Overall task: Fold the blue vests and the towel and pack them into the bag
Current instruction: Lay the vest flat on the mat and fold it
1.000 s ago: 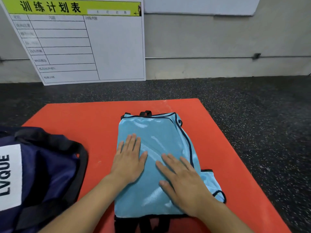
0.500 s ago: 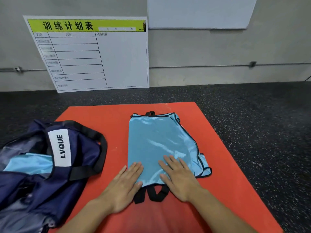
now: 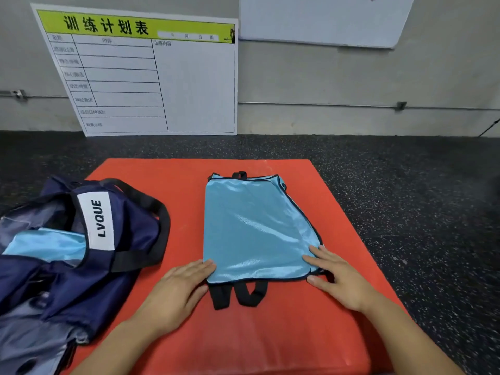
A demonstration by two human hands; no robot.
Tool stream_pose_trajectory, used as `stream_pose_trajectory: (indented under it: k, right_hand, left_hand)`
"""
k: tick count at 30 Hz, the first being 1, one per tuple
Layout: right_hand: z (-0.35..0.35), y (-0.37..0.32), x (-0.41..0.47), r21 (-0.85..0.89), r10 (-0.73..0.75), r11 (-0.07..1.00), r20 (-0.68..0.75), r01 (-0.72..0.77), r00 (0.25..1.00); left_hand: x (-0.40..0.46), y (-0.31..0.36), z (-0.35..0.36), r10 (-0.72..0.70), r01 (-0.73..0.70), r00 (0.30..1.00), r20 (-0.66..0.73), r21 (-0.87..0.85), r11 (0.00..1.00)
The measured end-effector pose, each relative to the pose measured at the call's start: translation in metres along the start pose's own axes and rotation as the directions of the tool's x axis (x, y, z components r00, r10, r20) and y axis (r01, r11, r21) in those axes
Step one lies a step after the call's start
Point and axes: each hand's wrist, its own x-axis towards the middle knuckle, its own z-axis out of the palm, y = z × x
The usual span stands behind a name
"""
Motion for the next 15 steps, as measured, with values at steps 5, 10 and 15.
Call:
stream_pose_trajectory:
  k: [5,10,15]
  right_hand:
    - [-0.002,0.01,0.012,-0.045,-0.087,0.996,-0.161,0.081,0.983]
    - [0.008,0.006,0.026,-0.071,-0.12,0.992,-0.299,0.103,0.947]
    - [0.01,0.0,0.028,-0.066,-0.109,0.993,-0.254,0.095,0.961]
  left_hand:
    - [0.013,-0.008,0.006,0.063,-0.062,0.997,-0.053,0.023,0.998]
    - [0.023,-0.008,0.006,0.082,-0.081,0.989,-0.12,0.019,0.997]
    - [0.025,-0.009,-0.001,-0.063,0.04,0.994,-0.091,-0.232,0.972]
